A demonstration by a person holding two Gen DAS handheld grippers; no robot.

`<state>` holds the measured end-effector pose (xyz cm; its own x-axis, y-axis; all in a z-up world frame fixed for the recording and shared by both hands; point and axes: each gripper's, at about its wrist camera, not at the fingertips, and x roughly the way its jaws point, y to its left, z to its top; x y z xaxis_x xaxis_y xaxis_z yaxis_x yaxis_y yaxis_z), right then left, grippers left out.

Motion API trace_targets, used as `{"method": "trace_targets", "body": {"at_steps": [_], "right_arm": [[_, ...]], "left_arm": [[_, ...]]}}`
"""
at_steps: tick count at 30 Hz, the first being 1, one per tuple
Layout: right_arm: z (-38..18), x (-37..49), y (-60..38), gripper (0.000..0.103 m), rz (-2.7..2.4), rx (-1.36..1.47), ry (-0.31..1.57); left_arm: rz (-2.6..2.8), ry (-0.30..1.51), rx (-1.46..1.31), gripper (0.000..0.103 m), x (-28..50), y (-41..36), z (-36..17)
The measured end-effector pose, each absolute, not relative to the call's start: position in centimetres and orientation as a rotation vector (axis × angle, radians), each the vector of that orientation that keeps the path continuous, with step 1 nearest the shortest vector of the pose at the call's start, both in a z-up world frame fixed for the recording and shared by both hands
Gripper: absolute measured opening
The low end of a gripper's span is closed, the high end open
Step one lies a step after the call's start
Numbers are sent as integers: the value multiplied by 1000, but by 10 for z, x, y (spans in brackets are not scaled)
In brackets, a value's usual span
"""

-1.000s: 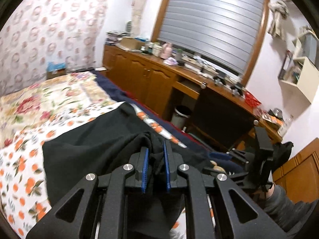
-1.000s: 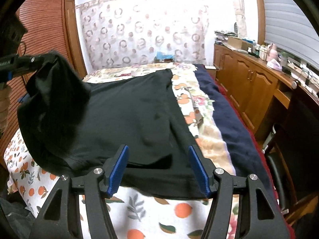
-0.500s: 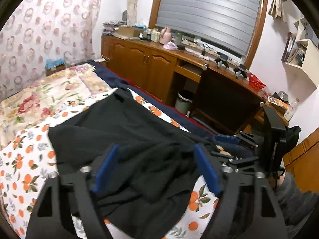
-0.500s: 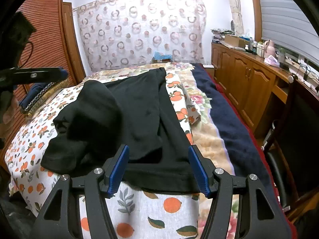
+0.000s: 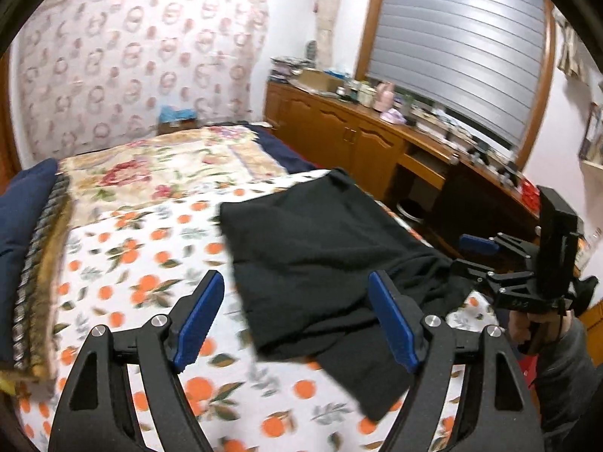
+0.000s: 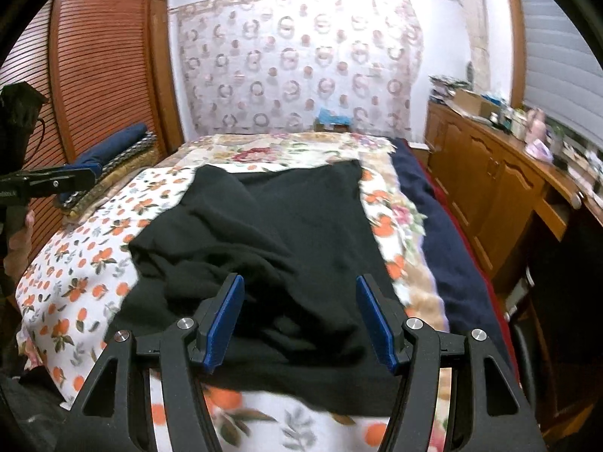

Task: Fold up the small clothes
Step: 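Release the folded shirt with the left gripper and withdraw both grippers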

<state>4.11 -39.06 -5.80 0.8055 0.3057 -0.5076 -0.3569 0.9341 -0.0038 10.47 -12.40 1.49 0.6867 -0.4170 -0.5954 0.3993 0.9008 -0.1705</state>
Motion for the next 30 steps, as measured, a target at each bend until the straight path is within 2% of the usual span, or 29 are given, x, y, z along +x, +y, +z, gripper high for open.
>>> {"method": "trace_targets", "body": {"at_steps": [13,17,30], "right_arm": [[-51,81,-313,64,519,-203,535],[-54,91,-300,64,554,-231,554],[-68,119,-258,64,661,-355,651]], "left_arm": [[-276,653,-38,80,91,-68,-4],[-216,609,-19,80,86,-59,-9],[-205,627,-38,80,77,-45,-26]]}}
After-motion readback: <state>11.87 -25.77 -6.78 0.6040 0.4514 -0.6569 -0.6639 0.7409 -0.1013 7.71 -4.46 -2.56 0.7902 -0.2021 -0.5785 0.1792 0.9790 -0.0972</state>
